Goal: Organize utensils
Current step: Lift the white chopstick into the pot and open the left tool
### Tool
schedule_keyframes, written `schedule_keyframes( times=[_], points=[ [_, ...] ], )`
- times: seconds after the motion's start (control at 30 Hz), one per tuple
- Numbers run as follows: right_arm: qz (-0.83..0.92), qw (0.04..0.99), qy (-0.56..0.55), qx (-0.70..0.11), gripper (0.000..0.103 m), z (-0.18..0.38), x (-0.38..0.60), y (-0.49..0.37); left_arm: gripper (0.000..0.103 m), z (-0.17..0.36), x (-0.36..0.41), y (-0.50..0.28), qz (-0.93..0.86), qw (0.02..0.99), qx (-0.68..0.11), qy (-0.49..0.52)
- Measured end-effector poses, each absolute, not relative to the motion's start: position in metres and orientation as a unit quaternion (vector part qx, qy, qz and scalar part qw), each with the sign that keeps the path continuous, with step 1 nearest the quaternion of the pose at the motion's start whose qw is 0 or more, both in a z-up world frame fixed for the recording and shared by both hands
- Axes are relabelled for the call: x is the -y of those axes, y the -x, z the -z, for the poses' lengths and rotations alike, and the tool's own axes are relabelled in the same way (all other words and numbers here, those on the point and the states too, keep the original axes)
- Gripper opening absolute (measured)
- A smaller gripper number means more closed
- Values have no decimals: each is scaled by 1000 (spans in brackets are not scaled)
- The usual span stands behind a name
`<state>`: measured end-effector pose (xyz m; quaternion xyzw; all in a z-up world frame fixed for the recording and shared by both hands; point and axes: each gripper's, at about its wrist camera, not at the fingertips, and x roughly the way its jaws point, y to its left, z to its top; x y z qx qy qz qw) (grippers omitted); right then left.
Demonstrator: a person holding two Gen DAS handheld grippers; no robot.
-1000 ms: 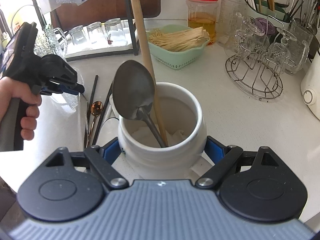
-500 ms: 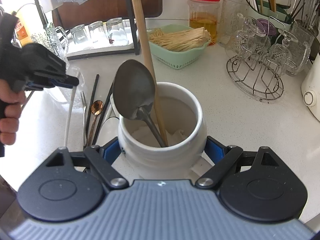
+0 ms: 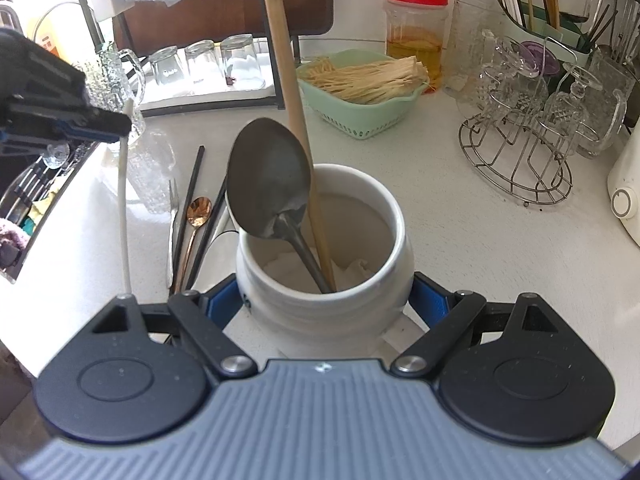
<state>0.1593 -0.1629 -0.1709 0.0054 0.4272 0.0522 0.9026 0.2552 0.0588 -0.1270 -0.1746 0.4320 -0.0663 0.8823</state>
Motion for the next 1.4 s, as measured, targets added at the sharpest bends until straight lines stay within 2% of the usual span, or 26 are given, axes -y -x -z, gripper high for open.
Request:
schedule_keyframes(
  times=[1.2,1.27,1.4],
  points=[
    [-73,913,20,-402,91,175,154,-160,5,24,4,-190,162,910,-367,108],
    [-75,913,20,-402,91,175,155,-161,0,19,5,-190,164,910,-365,105],
    [-77,913,21,-401,90,175,155,-162,0,7,6,-191,168,913,-359,97]
  ],
)
